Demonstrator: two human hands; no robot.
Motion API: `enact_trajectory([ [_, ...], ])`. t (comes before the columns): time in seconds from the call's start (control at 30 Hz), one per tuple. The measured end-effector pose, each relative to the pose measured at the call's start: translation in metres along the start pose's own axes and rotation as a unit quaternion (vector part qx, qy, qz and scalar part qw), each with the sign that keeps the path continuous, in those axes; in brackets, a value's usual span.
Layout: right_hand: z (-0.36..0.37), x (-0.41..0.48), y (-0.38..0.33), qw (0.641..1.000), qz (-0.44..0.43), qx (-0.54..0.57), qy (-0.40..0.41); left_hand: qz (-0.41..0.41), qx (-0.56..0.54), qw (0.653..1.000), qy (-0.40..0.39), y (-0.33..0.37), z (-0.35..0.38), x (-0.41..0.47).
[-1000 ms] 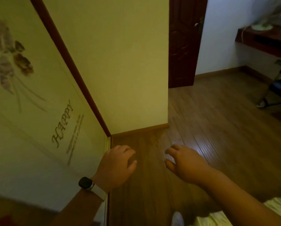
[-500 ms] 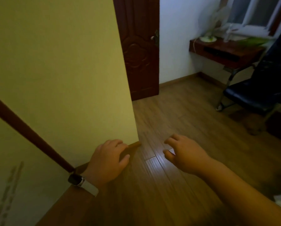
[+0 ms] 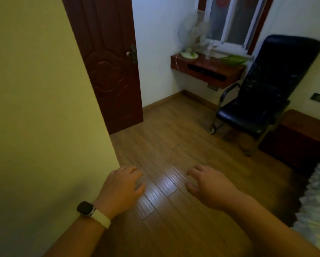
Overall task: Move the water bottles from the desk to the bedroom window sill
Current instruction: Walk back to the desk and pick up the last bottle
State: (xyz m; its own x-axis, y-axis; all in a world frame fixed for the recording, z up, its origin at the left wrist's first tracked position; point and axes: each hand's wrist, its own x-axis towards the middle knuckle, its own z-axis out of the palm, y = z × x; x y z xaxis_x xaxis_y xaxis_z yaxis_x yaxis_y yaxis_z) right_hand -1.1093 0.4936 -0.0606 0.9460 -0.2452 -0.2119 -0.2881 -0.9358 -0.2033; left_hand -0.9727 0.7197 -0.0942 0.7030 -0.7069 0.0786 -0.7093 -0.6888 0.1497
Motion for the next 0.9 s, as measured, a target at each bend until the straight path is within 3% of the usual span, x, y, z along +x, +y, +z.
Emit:
enact_trajectory([
  [0.13, -0.025, 0.05, -0.011, 0.998, 0.033, 0.008, 0.046, 0.04, -0.006, 0.999, 0.008, -0.033, -0.017, 0.068],
  [0.5, -0.047, 0.163, 0.027, 0.995, 0.082, 0.035, 0.053, 0.095, -0.036, 0.995, -0.022, -0.06, -0.005, 0.218],
  [0.7, -0.05, 0.263, 0.078, 0.996, 0.067, 0.045, 0.033, 0.101, -0.024, 0.994, -0.042, -0.063, 0.015, 0.321],
  [0.9, -0.101, 0.362, 0.167, 0.997, 0.065, 0.033, 0.031, 0.098, -0.005, 0.994, -0.049, -0.033, 0.016, 0.448],
])
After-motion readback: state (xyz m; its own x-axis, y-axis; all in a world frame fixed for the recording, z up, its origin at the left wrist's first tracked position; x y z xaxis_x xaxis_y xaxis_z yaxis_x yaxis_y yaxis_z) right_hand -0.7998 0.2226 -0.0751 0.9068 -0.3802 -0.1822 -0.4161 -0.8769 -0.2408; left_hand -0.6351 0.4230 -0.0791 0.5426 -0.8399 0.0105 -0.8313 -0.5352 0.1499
